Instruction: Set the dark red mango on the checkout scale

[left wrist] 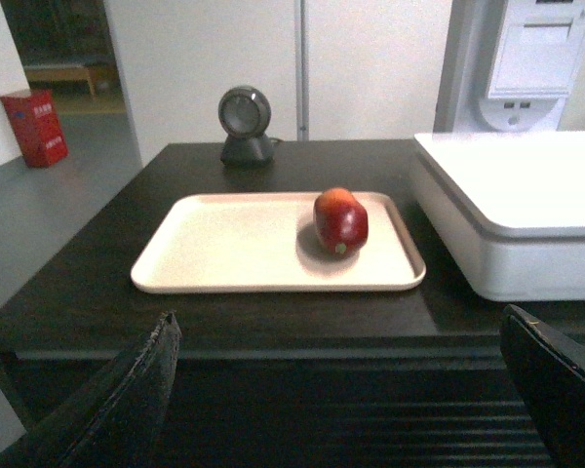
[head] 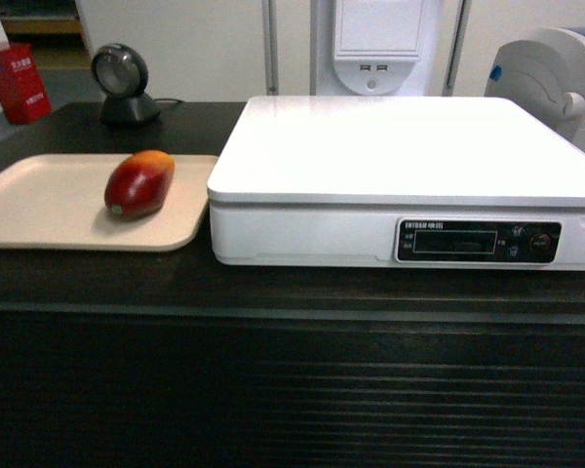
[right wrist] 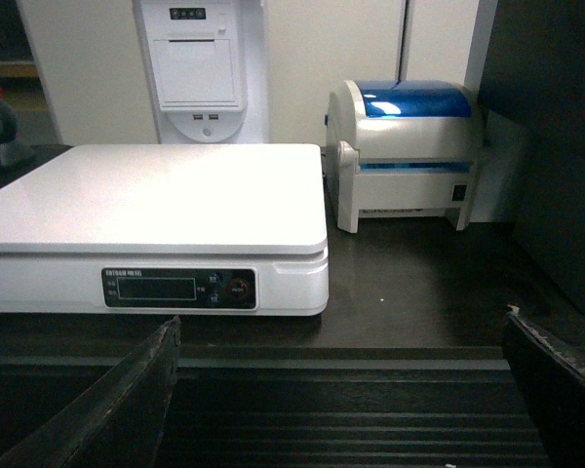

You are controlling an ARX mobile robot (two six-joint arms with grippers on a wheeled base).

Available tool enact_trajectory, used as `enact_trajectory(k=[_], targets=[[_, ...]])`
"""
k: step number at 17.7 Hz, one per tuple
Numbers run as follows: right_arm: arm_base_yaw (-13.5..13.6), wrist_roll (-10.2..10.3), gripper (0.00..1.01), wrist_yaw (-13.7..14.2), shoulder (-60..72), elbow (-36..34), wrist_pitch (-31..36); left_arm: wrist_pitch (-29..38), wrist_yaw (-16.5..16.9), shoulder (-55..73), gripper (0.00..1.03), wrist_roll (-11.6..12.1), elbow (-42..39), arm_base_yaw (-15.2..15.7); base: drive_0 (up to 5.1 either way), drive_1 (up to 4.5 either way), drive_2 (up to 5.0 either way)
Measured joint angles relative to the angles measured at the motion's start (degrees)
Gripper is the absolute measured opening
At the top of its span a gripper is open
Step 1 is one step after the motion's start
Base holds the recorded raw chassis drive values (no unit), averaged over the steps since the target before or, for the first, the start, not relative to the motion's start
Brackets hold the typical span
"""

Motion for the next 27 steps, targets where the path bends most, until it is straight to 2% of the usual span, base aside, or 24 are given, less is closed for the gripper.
enact_trajectory(k=[27], targets=[[0.0,0.04,0.98,0.04,0.0,0.0,0.0,-0.5,-0.5,0.09,0.98,-0.15,0.04,-0.13,0.0,0.0,0.0]])
